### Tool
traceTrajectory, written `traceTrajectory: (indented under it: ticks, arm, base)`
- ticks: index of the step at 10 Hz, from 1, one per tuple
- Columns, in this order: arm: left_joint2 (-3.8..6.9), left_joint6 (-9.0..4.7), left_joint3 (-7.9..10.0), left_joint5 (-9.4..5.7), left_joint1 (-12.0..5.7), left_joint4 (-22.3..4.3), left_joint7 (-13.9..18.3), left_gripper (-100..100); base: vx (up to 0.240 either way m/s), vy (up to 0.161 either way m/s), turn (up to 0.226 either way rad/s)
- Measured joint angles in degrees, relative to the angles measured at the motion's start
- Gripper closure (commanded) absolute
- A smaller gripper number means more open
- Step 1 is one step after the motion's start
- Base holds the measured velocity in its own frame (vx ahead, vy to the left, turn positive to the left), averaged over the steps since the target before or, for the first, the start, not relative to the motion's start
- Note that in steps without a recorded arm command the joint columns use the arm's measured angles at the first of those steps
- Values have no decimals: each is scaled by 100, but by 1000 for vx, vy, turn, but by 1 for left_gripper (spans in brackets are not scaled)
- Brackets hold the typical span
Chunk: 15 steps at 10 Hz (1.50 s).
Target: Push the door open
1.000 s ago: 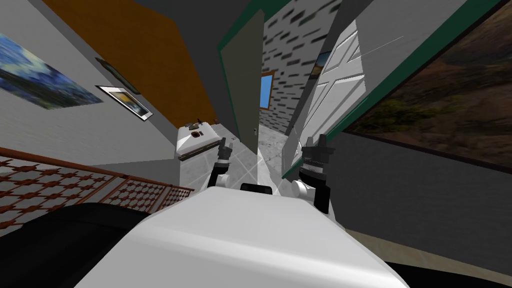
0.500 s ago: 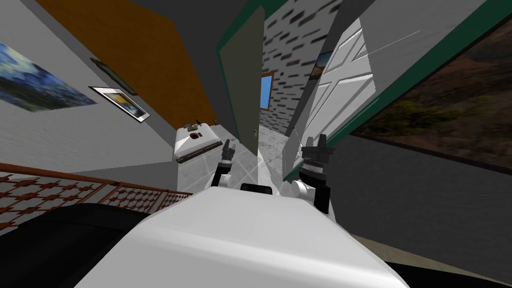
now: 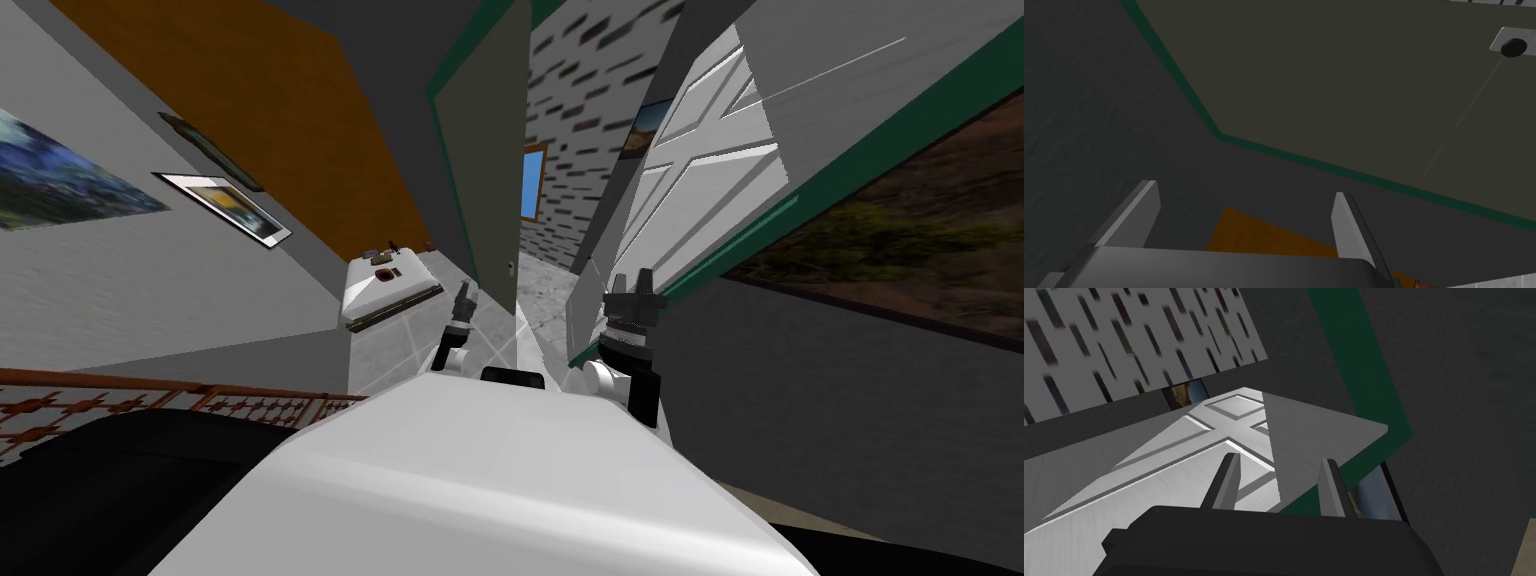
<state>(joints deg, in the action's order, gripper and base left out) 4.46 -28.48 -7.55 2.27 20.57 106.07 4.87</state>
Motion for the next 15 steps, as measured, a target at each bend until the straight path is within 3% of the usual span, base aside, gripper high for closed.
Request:
traceTrajectory:
  ticks: [9,11,15]
  arm:
    - [89,-358,-256,134,-571,-1322,144,-100]
    - [94,-428,-345,177,-624,-1537,165,-100]
    - [82,-572,-467,247,-933,-2182,212,-100]
  base:
    - [94,53,-22]
    - [102,47,-20]
    - [95,59,-23]
